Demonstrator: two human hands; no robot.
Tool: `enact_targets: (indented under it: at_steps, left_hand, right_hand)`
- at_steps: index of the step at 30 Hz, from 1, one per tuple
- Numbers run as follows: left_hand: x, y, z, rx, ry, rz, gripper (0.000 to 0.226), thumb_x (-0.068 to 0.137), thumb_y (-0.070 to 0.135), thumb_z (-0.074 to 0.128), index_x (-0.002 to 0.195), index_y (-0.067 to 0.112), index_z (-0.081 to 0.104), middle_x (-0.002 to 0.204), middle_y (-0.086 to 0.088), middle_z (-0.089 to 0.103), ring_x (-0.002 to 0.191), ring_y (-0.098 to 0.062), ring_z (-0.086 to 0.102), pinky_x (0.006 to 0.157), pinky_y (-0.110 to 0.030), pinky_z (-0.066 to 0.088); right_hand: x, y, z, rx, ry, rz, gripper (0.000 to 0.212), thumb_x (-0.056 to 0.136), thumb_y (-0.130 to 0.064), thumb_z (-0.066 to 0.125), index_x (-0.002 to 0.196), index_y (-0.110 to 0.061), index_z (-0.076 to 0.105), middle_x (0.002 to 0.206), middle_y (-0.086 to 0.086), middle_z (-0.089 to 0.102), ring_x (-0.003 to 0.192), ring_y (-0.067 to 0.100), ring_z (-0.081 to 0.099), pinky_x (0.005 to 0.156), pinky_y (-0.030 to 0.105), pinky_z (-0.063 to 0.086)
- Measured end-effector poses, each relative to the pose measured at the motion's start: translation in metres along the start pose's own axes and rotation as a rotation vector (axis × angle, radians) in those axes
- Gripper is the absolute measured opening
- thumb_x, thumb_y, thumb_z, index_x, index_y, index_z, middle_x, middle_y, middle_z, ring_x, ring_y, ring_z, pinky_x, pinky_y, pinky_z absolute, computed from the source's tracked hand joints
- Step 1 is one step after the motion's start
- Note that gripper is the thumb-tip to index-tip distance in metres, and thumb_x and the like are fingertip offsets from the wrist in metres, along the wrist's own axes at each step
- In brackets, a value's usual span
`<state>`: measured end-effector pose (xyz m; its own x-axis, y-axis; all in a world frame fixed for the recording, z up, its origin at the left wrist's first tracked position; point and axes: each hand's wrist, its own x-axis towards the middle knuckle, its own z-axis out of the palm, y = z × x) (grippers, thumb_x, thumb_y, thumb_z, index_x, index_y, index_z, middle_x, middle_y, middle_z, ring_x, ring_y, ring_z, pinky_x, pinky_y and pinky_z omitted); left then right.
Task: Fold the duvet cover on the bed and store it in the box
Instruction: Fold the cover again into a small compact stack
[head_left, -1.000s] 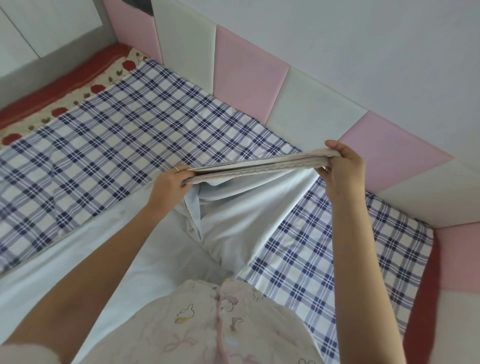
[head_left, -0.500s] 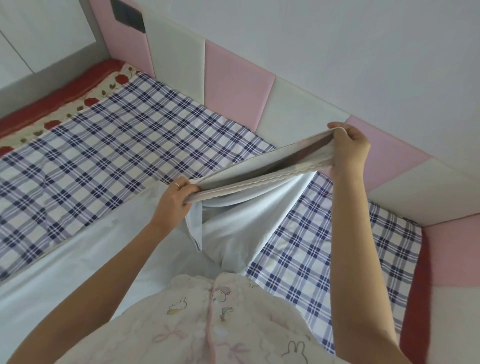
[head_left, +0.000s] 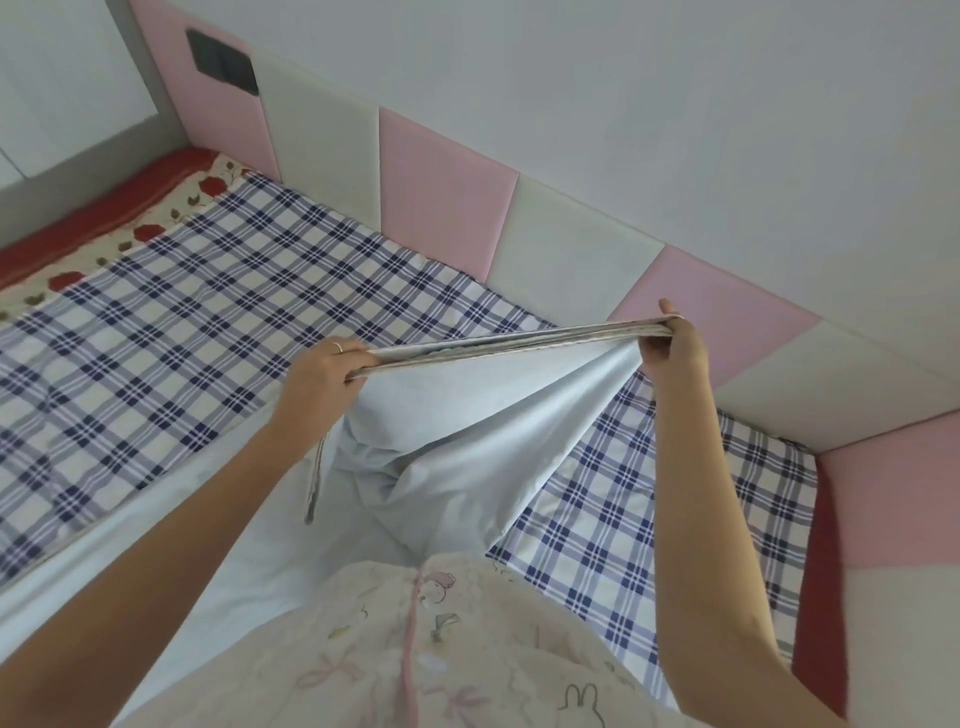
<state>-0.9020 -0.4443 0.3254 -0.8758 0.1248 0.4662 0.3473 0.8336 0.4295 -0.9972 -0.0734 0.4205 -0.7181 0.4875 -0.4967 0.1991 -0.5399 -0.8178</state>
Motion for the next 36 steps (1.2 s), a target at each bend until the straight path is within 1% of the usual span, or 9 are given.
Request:
enact_targets:
  at_steps: [4, 8, 13, 17, 20, 23, 30, 33, 36]
  left_hand:
    - [0.014, 0.006, 0.004, 0.008, -0.026, 0.013, 0.025, 0.063, -0.016, 0.073, 0.081, 0.001, 0.072, 0.08, -0.01, 0.071, 0.065, -0.028, 0.067, 0.058, -0.034, 0.056]
    - [0.007, 0.006, 0.005, -0.104, -0.056, -0.13, 0.019, 0.07, -0.013, 0.07, 0.081, 0.002, 0.065, 0.073, -0.008, 0.064, 0.059, -0.025, 0.057, 0.055, -0.031, 0.047]
    - [0.006, -0.005, 0.008, -0.225, -0.204, -0.351, 0.028, 0.077, 0.002, 0.071, 0.1, 0.012, 0.06, 0.075, 0.0, 0.057, 0.065, -0.015, 0.052, 0.064, -0.027, 0.044]
    - [-0.002, -0.014, 0.018, -0.225, -0.348, -0.383, 0.021, 0.079, -0.002, 0.066, 0.082, 0.019, 0.061, 0.069, 0.002, 0.054, 0.065, -0.017, 0.049, 0.061, -0.025, 0.039]
    - [-0.018, -0.02, 0.025, -0.143, -0.374, -0.429, 0.024, 0.084, -0.004, 0.056, 0.101, 0.007, 0.069, 0.085, -0.004, 0.062, 0.071, -0.021, 0.056, 0.057, -0.022, 0.037]
    - [-0.033, -0.035, 0.026, -0.059, -0.424, -0.548, 0.027, 0.088, -0.003, 0.049, 0.101, 0.007, 0.07, 0.074, -0.009, 0.06, 0.064, -0.027, 0.057, 0.046, -0.025, 0.035]
    - [-0.051, -0.045, 0.018, -0.185, -0.351, -0.677, 0.022, 0.096, 0.014, 0.051, 0.095, -0.006, 0.06, 0.08, -0.021, 0.058, 0.072, -0.026, 0.049, 0.068, -0.034, 0.037]
    - [-0.059, -0.045, 0.016, -0.217, -0.327, -0.714, 0.027, 0.1, 0.017, 0.044, 0.107, -0.006, 0.055, 0.096, -0.024, 0.059, 0.091, -0.037, 0.055, 0.077, -0.038, 0.04]
    - [-0.062, -0.043, 0.011, -0.212, -0.337, -0.689, 0.018, 0.1, 0.021, 0.043, 0.098, 0.005, 0.051, 0.08, -0.004, 0.051, 0.086, -0.034, 0.055, 0.068, -0.032, 0.036]
  right_hand:
    - [0.006, 0.006, -0.014, 0.025, 0.055, -0.004, 0.035, 0.094, 0.005, 0.038, 0.115, -0.005, 0.065, 0.071, 0.0, 0.04, 0.059, 0.01, 0.037, 0.051, 0.013, 0.042]
    - [0.009, 0.004, -0.026, -0.183, 0.067, -0.107, 0.034, 0.091, 0.004, 0.04, 0.082, -0.011, 0.069, 0.078, 0.005, 0.054, 0.066, 0.014, 0.052, 0.054, 0.016, 0.049]
    - [0.007, 0.0, -0.031, -0.418, 0.097, -0.255, 0.029, 0.086, 0.0, 0.043, 0.068, -0.011, 0.064, 0.071, 0.008, 0.06, 0.066, 0.021, 0.064, 0.049, 0.02, 0.053]
    - [0.004, 0.008, -0.016, -0.328, 0.107, -0.274, 0.032, 0.083, 0.002, 0.036, 0.066, -0.009, 0.061, 0.066, 0.008, 0.058, 0.06, 0.02, 0.06, 0.05, 0.027, 0.054]
    - [0.0, 0.013, -0.013, -0.205, 0.098, -0.25, 0.032, 0.085, 0.001, 0.034, 0.067, -0.01, 0.058, 0.065, 0.006, 0.053, 0.058, 0.018, 0.054, 0.05, 0.024, 0.051]
    - [-0.001, 0.01, -0.014, -0.012, 0.086, -0.166, 0.028, 0.086, 0.0, 0.035, 0.071, -0.01, 0.057, 0.067, 0.004, 0.052, 0.058, 0.016, 0.051, 0.049, 0.019, 0.046]
    - [0.003, 0.015, -0.025, 0.043, 0.089, -0.21, 0.028, 0.086, 0.004, 0.035, 0.078, -0.005, 0.061, 0.074, 0.01, 0.059, 0.066, 0.02, 0.059, 0.06, 0.021, 0.054]
    - [0.011, 0.022, -0.029, -0.083, 0.113, -0.225, 0.031, 0.086, 0.005, 0.033, 0.085, -0.003, 0.062, 0.081, 0.011, 0.062, 0.07, 0.019, 0.062, 0.061, 0.021, 0.055]
    - [0.025, 0.02, -0.035, -0.577, 0.1, -0.218, 0.026, 0.089, -0.006, 0.038, 0.088, -0.008, 0.063, 0.08, 0.005, 0.061, 0.066, 0.014, 0.058, 0.054, 0.019, 0.047]
